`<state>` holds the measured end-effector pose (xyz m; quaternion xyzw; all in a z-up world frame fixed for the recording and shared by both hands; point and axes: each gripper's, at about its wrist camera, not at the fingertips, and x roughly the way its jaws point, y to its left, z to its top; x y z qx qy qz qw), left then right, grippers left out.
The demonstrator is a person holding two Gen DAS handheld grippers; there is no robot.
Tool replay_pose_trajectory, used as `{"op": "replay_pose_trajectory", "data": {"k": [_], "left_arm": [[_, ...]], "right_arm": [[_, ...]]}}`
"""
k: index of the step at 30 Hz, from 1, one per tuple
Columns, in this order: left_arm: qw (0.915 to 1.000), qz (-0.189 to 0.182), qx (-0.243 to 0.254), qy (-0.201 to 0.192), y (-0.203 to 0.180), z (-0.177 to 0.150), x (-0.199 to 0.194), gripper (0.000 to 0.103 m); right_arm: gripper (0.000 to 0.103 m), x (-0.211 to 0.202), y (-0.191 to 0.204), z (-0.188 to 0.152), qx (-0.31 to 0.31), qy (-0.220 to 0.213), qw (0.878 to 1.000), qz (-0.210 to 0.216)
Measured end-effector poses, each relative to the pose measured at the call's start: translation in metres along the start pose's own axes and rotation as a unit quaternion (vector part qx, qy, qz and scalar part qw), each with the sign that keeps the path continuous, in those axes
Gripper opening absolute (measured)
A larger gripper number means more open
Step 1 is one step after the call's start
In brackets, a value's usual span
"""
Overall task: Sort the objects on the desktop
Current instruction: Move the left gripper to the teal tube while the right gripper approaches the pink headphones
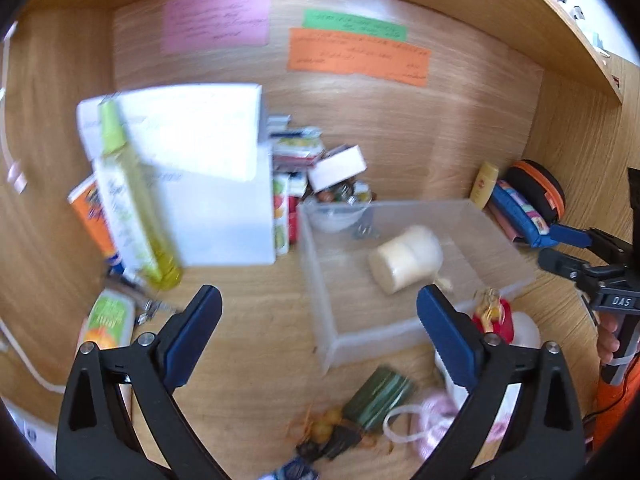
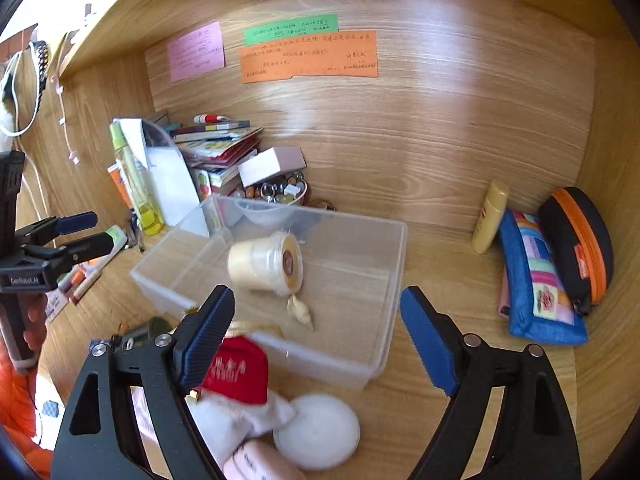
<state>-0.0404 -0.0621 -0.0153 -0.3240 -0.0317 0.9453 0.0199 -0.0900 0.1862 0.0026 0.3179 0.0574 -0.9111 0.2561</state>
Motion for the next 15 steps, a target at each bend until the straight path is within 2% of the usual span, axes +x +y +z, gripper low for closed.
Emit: {"op": "replay_pose_trajectory", "data": {"k": [6, 11, 15], "left_arm": [[0.9993, 0.027, -0.006, 0.027, 0.01, -0.04, -0.013, 0.099], [0.9983, 0.024, -0.012, 0.052, 0.012, -0.072, -0.025, 0.099], [0.9976, 0.017, 0.009, 0.066, 0.009, -0.1, -0.037, 0.099]], "right_arm": [[0.083, -0.018, -0.002, -0.033, 0.016, 0.009, 1.0, -0.01], [0.083, -0.029, -0.004, -0.06, 0.034, 0.024, 0.999, -0.024], [0.083, -0.033, -0.004, -0.077, 0.043, 0.038, 0.998, -0.018]]}}
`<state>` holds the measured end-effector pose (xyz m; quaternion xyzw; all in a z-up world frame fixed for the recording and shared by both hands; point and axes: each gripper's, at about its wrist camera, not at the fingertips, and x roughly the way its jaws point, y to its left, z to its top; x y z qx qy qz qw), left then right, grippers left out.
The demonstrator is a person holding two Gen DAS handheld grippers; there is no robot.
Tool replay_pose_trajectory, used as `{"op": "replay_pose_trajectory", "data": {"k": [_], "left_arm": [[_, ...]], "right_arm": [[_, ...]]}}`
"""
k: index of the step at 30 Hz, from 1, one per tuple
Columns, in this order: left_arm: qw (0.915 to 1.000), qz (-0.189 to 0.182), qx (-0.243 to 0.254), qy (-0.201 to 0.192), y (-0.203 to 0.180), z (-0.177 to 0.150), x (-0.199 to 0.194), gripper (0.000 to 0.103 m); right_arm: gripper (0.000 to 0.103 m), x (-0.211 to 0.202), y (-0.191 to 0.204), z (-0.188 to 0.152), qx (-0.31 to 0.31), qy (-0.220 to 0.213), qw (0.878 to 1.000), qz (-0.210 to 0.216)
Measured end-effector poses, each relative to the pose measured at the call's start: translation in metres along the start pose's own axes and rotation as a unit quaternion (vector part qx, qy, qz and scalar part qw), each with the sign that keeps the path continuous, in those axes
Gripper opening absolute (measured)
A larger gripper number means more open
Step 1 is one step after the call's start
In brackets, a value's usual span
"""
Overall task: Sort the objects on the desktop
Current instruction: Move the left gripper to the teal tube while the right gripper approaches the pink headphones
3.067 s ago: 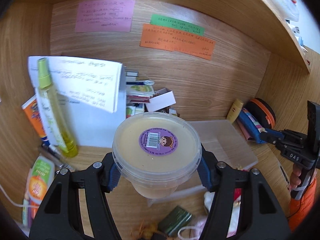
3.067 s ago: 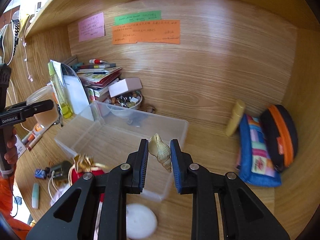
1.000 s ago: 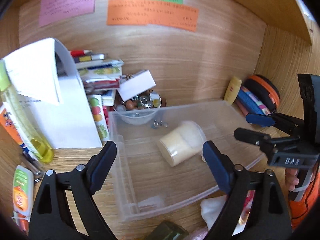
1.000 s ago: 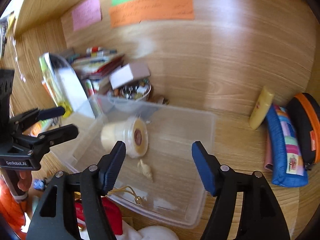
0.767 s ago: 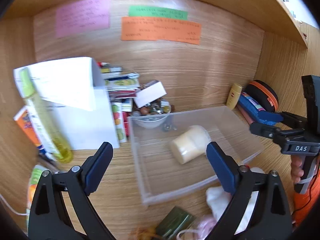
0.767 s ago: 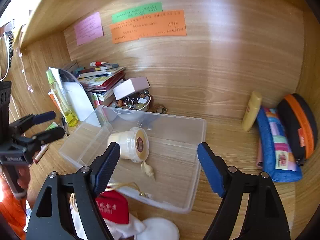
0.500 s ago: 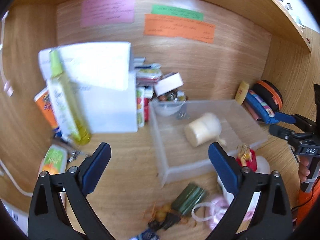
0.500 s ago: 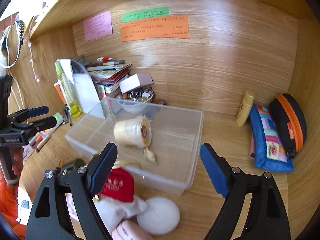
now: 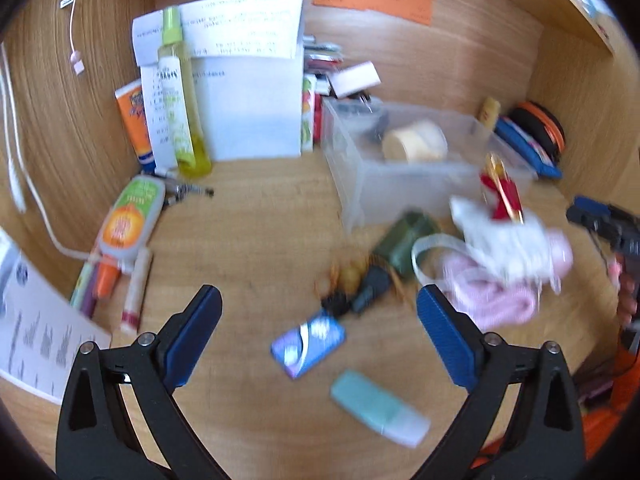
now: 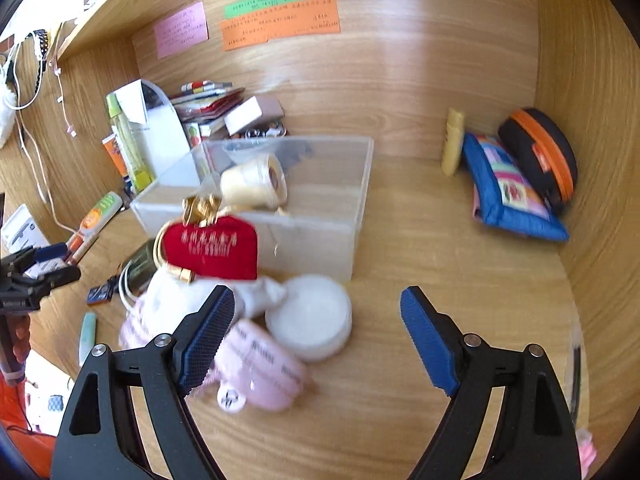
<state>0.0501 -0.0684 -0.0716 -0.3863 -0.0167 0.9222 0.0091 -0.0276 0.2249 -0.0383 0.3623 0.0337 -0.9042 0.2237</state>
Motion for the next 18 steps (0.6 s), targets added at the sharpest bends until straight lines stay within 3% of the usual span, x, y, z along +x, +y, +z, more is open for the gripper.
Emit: {"op": "replay_pose_trajectory", "data": {"k": [4, 8, 18], "left_arm": [[0.9996, -0.002, 0.016, 0.023, -0.003, -0.025, -0.006, 0.099], [0.998, -0.033, 0.008, 0.054, -0.004, -0.045, -0.006, 0.099], [0.9943, -0.064, 0.037, 0.077, -0.017, -0.062, 0.007, 0.099]], "right_arm": [[0.083, 0.001, 0.004, -0.011, -0.008, 0.017, 1.0, 0.006], [0.083, -0.002, 0.009, -0.018, -0.017, 0.021, 1.0, 0.011], [0.083, -0.006, 0.011, -0.033, -0.03, 0.039, 0.999, 0.008]]}}
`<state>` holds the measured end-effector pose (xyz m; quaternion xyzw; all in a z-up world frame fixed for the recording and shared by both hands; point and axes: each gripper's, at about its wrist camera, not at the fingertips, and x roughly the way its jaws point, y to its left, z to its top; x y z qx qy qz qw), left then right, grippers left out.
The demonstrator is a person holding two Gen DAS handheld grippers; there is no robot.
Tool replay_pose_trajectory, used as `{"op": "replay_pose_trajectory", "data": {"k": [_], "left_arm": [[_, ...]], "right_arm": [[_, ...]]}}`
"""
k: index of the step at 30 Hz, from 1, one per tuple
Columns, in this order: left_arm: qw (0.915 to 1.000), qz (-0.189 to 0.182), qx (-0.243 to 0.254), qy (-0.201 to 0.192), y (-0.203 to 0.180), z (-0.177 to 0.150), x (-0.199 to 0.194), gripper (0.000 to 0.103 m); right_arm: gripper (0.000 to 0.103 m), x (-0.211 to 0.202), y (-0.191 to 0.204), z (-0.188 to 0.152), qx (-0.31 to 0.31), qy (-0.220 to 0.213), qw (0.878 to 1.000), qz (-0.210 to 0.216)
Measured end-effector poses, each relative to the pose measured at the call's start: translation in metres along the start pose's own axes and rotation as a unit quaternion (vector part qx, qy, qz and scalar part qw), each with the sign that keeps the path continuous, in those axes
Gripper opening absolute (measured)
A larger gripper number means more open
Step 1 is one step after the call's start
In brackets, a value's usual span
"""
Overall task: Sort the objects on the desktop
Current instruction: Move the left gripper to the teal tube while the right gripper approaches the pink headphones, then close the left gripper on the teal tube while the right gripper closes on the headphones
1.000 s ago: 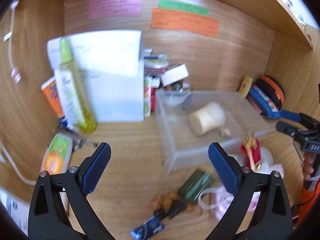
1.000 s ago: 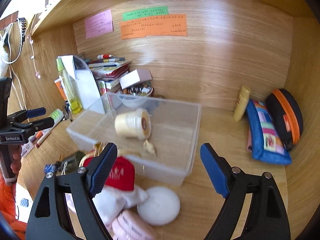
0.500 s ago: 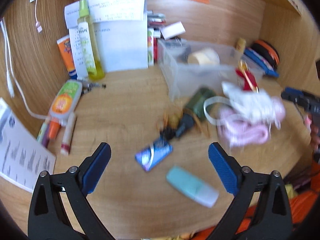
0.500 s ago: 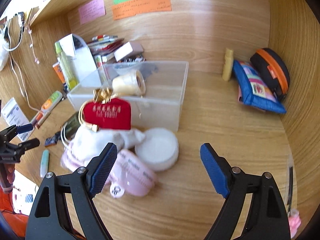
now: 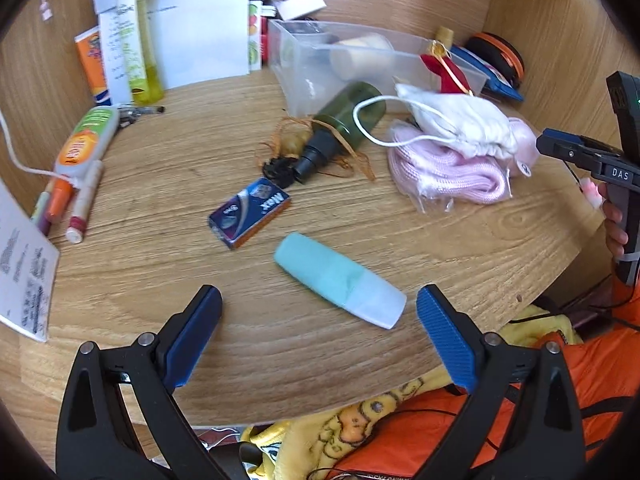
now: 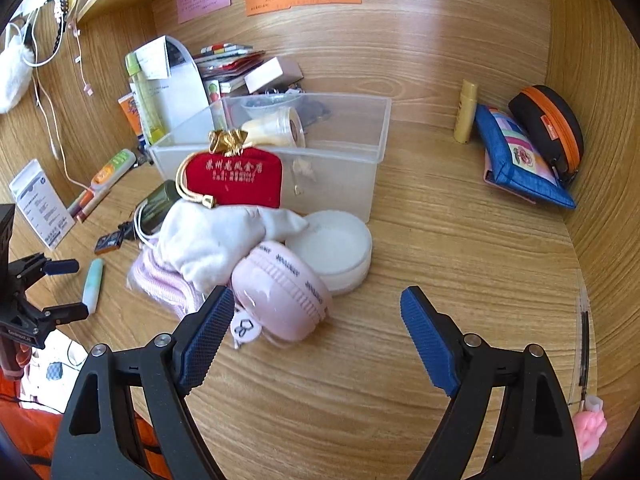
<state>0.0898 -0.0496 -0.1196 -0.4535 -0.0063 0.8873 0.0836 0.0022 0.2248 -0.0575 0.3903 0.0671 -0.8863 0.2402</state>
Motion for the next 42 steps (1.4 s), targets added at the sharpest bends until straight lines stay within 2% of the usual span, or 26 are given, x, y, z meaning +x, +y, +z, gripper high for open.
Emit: {"op": "replay_pose_trajectory", "data": {"k": [8, 20, 26, 29, 30, 31, 37, 42], "left_arm": [[0.9988, 0.03, 0.034, -0.019, -0.007, 0.006, 0.011, 0.098], [0.9976, 0.033, 0.027, -0.055, -0.001, 0.006, 0.009, 0.073], [0.9975, 0.041, 0.018, -0.054, 0.002, 0.005, 0.008, 0.073], [0.9975, 0.049, 0.009, -0.051, 0.005, 0.005, 0.006, 0.073], [0.9975, 0.05, 0.004, -0.05, 0.006, 0.005, 0.005, 0.073], [0.9975, 0.049, 0.0, -0.05, 0.007, 0.005, 0.004, 0.073], [0.996, 0.047, -0.018, -0.073, 0.009, 0.014, -0.012, 0.073], [0.994, 0.037, -0.022, -0.101, 0.005, 0.031, -0.025, 0.073]], "right_arm": [[0.083, 0.008, 0.005, -0.006, -0.013, 0.017, 1.0, 0.007], [0.083, 0.038, 0.01, 0.001, -0.02, 0.031, 0.999, 0.021], [0.081, 0.039, 0.014, 0.004, -0.027, 0.02, 0.999, 0.016], [0.068, 0.037, 0.015, 0.004, -0.031, 0.018, 0.999, 0.024], [0.059, 0.037, 0.015, 0.003, -0.032, 0.017, 0.999, 0.032], [0.057, 0.035, 0.016, 0.003, -0.032, 0.017, 0.999, 0.038], [0.057, 0.028, 0.018, -0.001, -0.042, 0.01, 0.998, 0.04], [0.057, 0.011, 0.01, 0.001, -0.03, -0.015, 0.999, 0.039]]}}
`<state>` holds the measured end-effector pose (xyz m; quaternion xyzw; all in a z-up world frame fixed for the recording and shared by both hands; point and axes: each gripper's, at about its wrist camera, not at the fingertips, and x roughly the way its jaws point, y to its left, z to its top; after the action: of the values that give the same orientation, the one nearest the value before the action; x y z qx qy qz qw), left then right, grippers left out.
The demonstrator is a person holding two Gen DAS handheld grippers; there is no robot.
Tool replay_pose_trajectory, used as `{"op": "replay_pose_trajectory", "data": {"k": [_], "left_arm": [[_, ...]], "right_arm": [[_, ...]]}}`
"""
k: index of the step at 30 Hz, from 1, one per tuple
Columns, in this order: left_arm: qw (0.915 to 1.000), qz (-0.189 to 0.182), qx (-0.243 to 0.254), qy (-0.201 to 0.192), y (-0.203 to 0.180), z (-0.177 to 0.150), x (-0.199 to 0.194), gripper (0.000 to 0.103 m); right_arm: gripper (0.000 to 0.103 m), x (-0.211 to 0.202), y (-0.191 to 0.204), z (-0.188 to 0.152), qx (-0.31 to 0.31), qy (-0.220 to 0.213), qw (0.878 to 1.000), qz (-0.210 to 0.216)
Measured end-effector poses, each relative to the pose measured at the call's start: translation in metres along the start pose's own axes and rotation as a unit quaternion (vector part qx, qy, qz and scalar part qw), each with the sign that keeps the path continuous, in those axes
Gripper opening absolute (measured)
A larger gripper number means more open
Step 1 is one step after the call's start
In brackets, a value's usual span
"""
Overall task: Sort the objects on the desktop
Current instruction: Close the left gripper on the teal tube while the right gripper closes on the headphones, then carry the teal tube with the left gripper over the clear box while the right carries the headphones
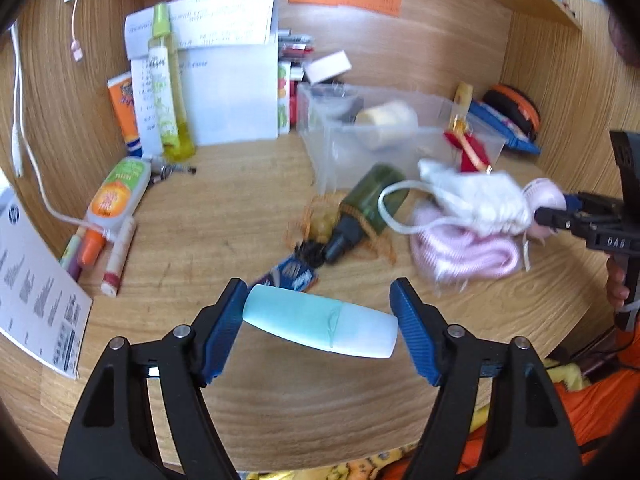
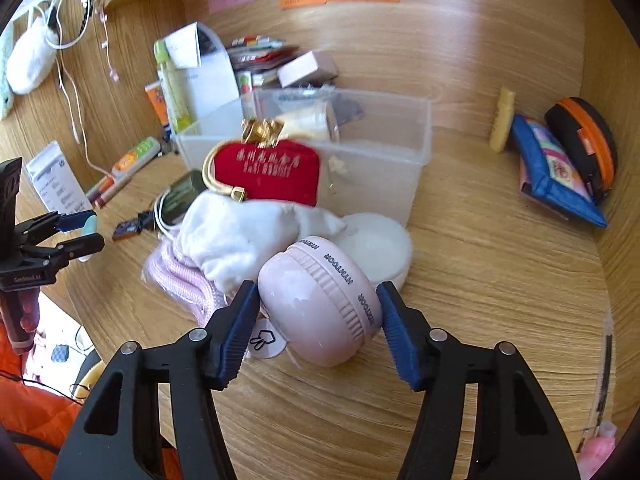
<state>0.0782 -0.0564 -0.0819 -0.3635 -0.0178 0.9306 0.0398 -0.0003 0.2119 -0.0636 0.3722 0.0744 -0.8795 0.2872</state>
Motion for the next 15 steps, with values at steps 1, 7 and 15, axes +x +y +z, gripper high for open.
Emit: {"op": "replay_pose_trajectory", "data": {"k": [1, 7, 15], "left_arm": [[1.0, -0.001, -0.001, -0.004, -0.001, 0.004, -0.001, 0.073], [0.9996, -0.004, 0.002, -0.028, -0.004, 0.025, -0.002, 0.073], [0.9973, -0.039, -0.014, -0.061, -0.004, 0.063, -0.001, 0.073]], "right_arm": [[0.057, -0.003, -0.001, 0.001, 0.002, -0.004, 1.0, -0.002], [0.057, -0.019, -0.012, 0.005, 0.014, -0.027, 0.999, -0.02], [0.057, -0.036, -0.026, 0.033, 0.022, -0.076, 0.997, -0.026]]}}
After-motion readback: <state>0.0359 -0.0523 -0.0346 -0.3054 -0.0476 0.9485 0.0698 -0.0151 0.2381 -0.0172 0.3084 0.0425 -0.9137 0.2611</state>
